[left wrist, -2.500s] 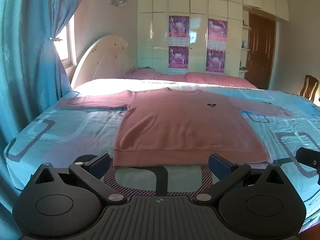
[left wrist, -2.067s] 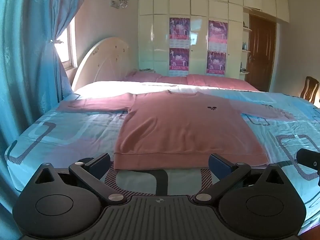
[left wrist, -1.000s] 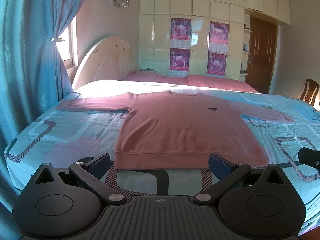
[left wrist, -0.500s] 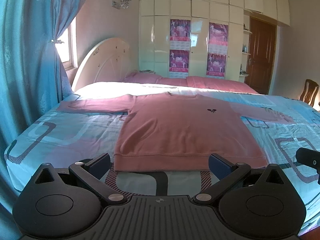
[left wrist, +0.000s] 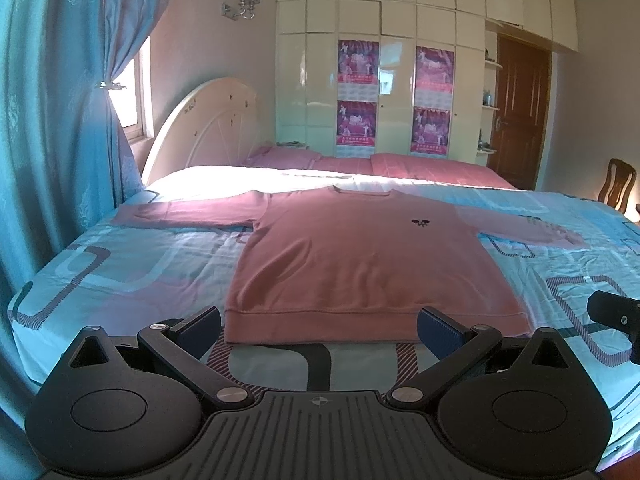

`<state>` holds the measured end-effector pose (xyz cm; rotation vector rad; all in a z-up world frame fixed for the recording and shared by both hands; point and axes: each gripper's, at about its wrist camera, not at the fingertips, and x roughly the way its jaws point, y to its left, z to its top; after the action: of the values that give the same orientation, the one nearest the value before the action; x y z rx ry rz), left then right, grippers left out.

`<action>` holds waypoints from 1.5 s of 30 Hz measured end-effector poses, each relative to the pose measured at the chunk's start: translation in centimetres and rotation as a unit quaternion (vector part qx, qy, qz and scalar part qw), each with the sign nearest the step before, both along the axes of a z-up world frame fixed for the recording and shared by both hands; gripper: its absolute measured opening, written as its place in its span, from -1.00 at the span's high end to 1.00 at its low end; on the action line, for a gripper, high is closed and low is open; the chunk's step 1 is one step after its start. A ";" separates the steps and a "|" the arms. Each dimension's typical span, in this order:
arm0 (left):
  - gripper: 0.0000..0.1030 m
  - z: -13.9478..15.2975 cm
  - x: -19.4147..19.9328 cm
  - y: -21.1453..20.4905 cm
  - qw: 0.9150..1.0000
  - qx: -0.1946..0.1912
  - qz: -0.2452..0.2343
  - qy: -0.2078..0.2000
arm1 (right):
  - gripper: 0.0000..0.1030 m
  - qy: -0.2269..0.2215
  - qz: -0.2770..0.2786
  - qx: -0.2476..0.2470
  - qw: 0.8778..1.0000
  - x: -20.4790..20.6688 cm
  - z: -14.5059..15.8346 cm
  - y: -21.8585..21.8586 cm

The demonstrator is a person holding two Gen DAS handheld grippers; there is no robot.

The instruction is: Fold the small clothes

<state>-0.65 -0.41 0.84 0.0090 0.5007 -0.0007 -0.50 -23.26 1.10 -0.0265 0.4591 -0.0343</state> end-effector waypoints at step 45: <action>-1.00 0.2 1.9 0.9 1.000 0.000 -0.006 0.005 | -0.99 0.002 -0.004 -0.001 1.000 1.3 0.0 -0.2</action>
<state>1.29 0.52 1.05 0.0120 0.5108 -0.0123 0.77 -23.44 1.14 -0.0267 0.4640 -0.0424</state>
